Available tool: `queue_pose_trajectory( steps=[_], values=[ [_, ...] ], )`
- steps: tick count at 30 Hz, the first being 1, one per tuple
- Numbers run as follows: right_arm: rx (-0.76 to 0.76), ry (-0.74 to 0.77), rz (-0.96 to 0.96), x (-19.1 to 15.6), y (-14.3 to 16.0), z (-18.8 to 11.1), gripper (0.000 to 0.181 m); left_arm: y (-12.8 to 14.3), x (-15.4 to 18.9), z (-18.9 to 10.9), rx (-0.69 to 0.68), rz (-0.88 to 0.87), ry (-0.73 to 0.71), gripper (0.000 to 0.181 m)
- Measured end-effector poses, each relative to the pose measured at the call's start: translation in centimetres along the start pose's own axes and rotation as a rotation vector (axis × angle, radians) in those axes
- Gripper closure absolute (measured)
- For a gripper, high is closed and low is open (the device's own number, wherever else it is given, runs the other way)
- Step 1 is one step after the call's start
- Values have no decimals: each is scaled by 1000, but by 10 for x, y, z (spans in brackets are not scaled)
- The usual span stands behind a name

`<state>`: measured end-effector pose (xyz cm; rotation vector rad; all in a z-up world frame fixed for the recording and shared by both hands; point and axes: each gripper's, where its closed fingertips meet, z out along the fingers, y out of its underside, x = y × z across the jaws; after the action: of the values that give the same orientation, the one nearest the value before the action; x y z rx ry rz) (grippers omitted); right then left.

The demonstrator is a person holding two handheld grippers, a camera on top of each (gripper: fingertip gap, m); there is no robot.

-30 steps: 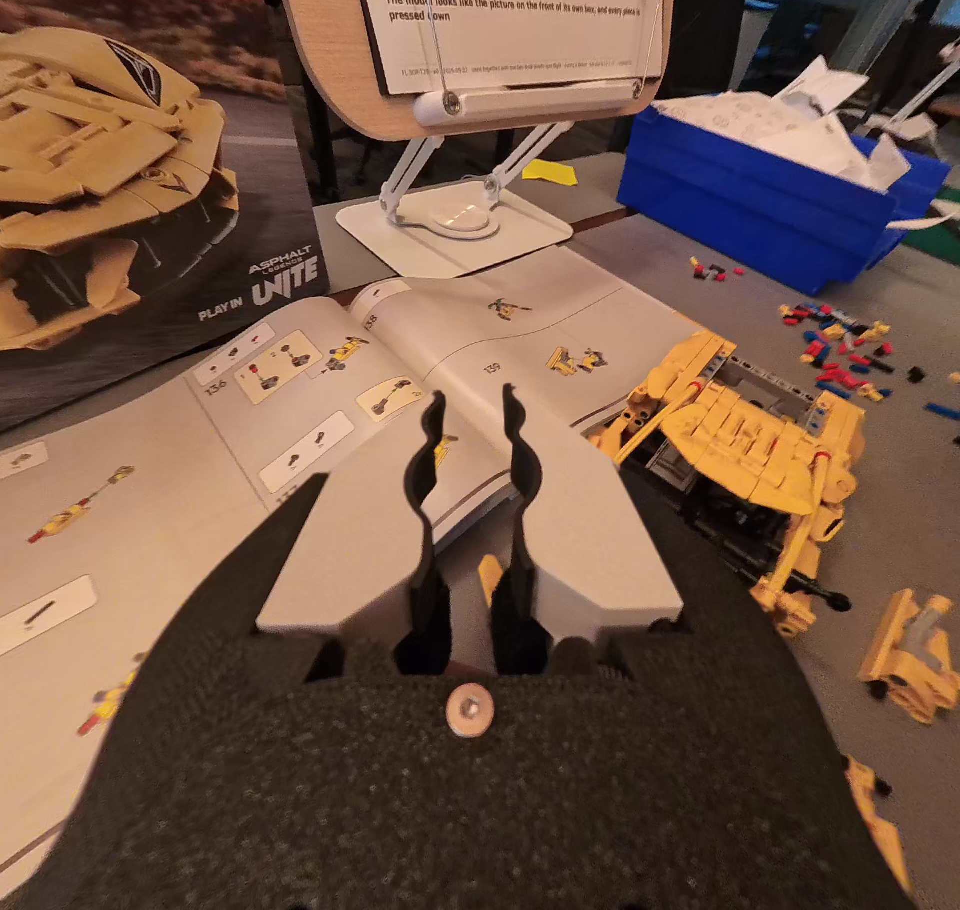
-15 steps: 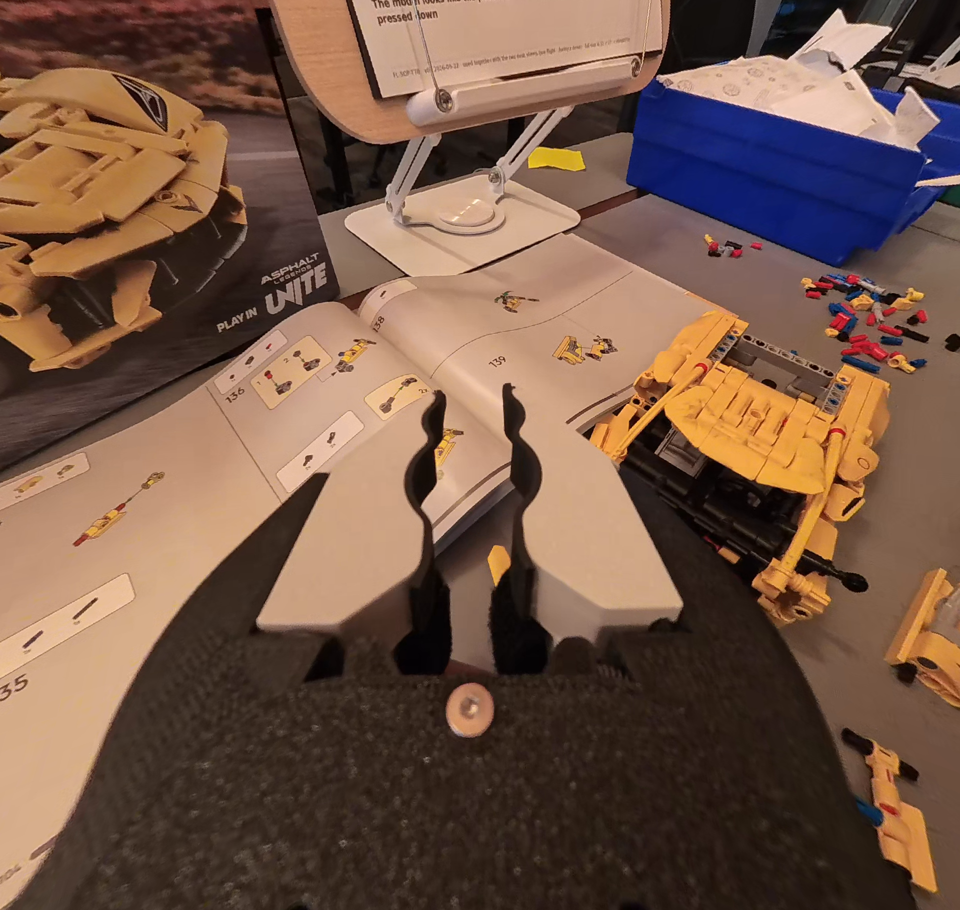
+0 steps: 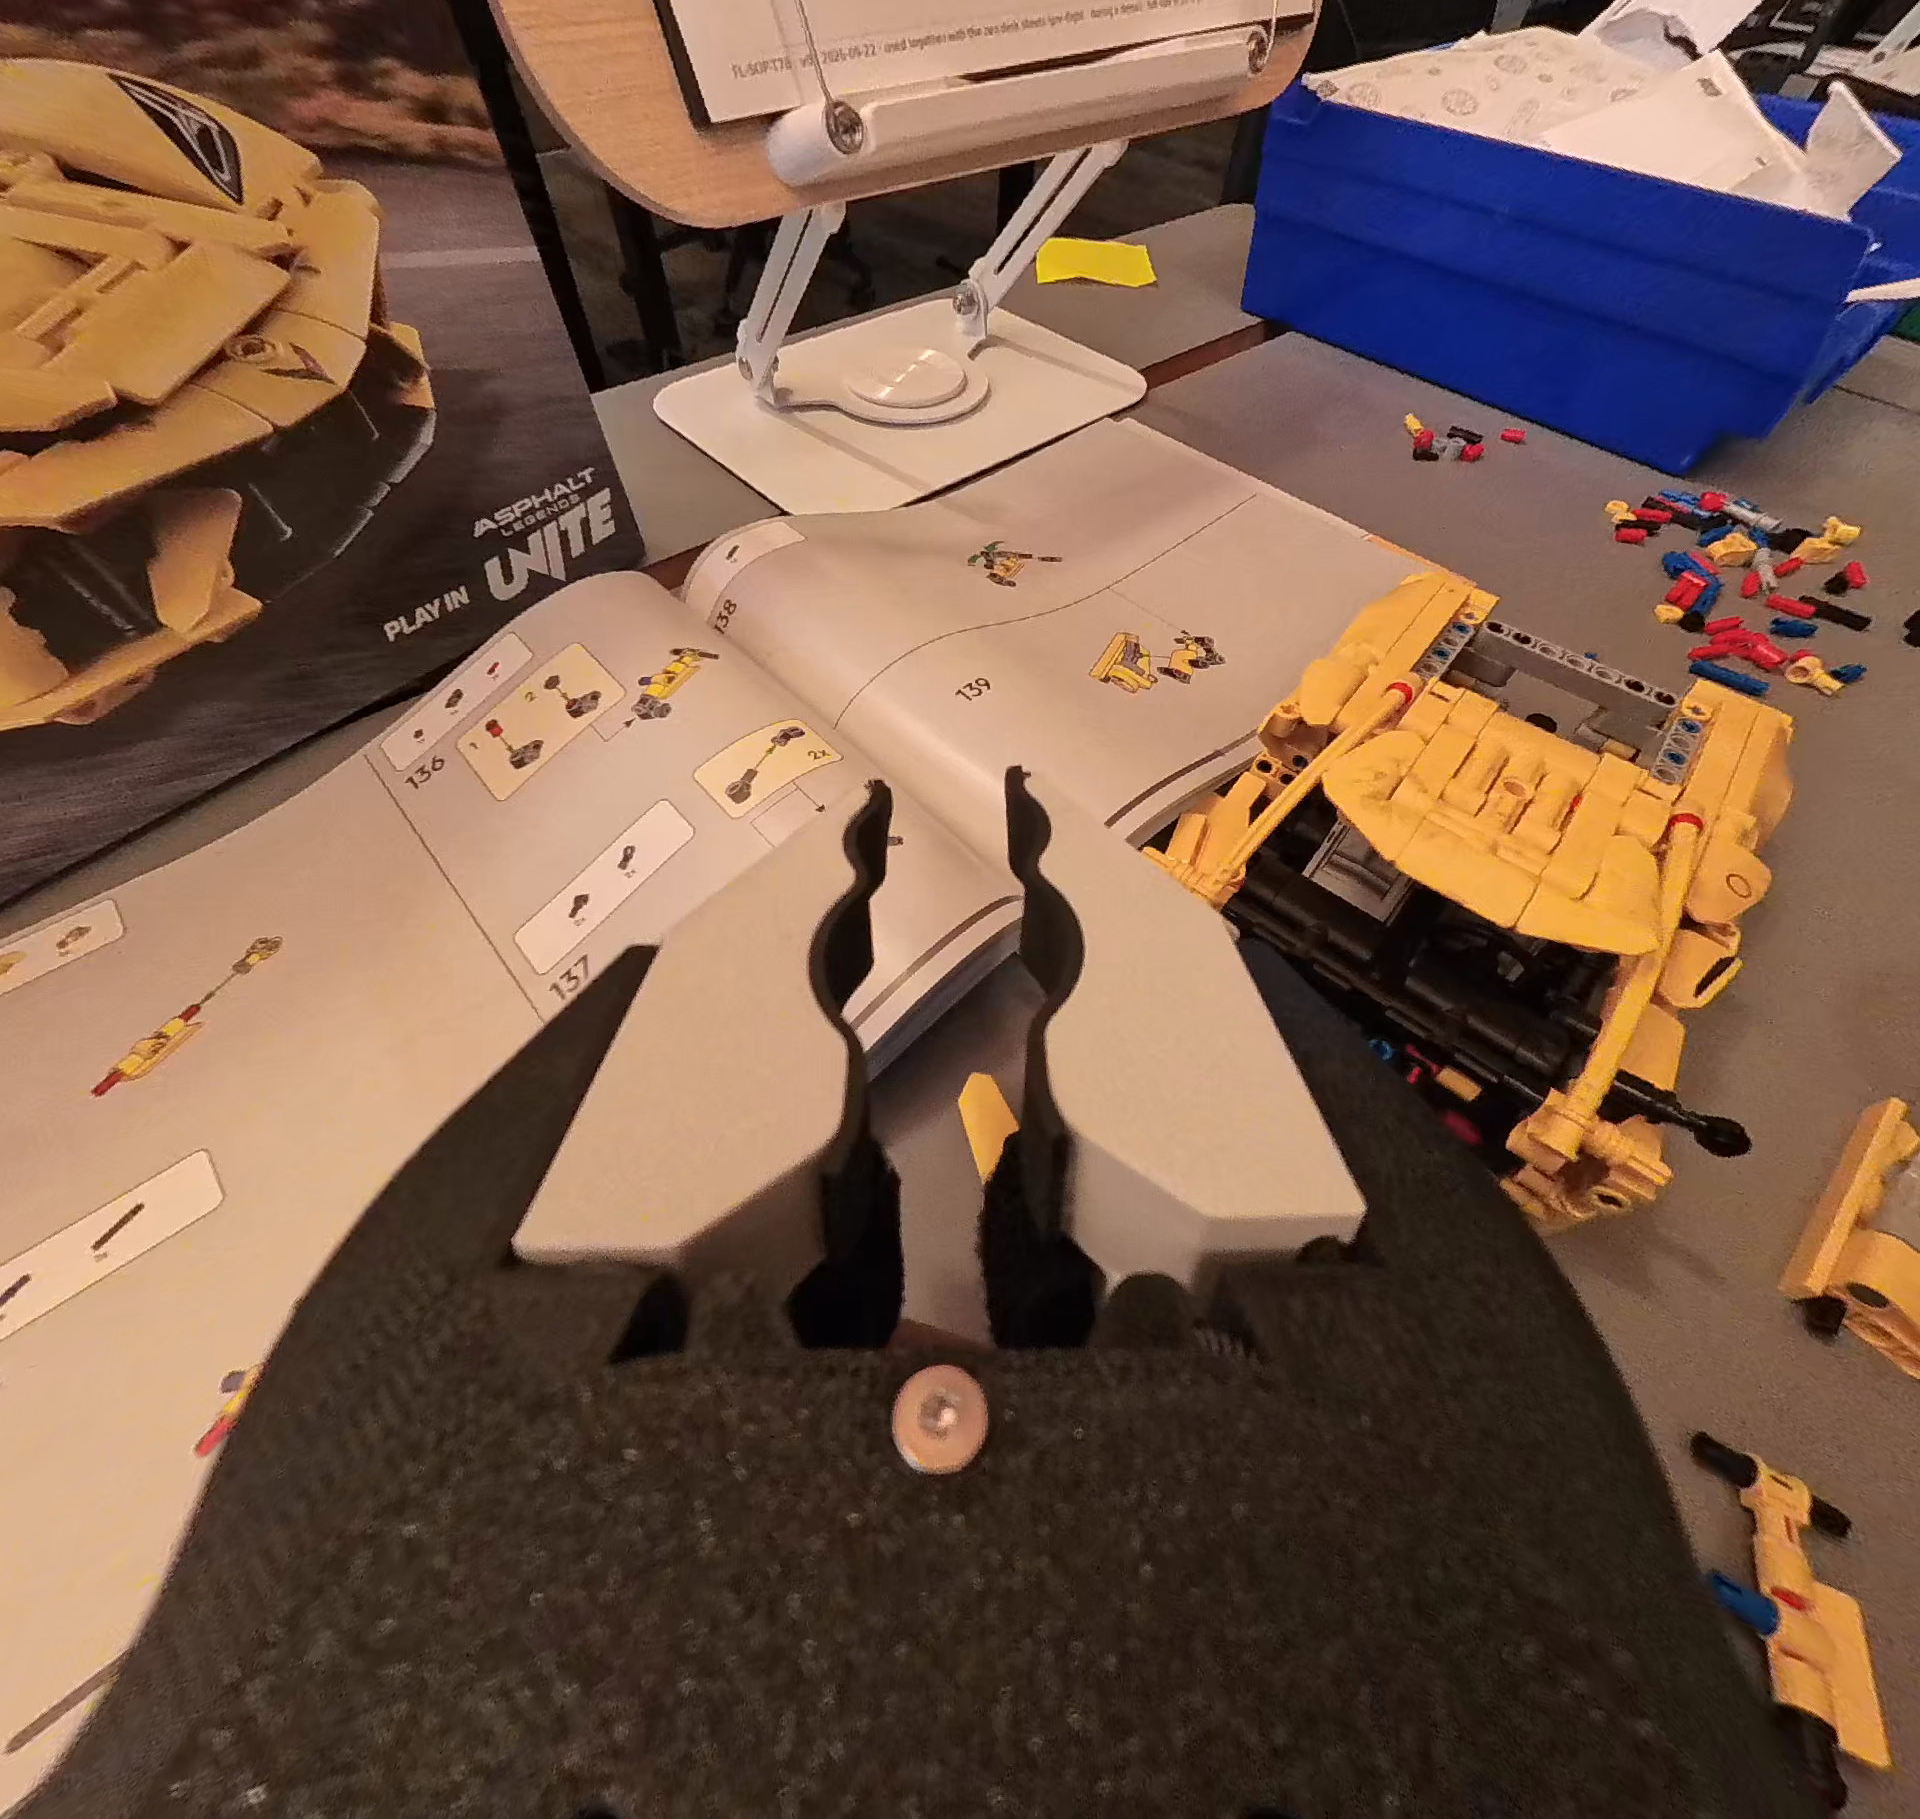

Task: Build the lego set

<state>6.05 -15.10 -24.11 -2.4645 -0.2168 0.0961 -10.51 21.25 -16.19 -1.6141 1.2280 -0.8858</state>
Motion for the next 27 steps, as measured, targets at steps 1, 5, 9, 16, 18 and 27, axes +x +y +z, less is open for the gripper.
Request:
queue_pose_trajectory(
  steps=[1,5,9,16,18,27],
  values=[
    [15,7,3,3,-3,-3,166,0,0,0,-1,-2,2,159],
    [30,25,-14,13,-4,-9,166,1,1,0,-5,8,4,158],
    [40,-7,-35,22,-2,1,166,1,3,1,-6,14,6,159],
    [38,-77,-43,17,-7,6,167,0,2,0,-3,17,2,159],
    [29,-101,-35,14,-5,7,168,0,3,0,-5,16,5,159],
    [31,-165,3,6,0,2,166,0,3,0,-3,20,6,159]
  ],
)
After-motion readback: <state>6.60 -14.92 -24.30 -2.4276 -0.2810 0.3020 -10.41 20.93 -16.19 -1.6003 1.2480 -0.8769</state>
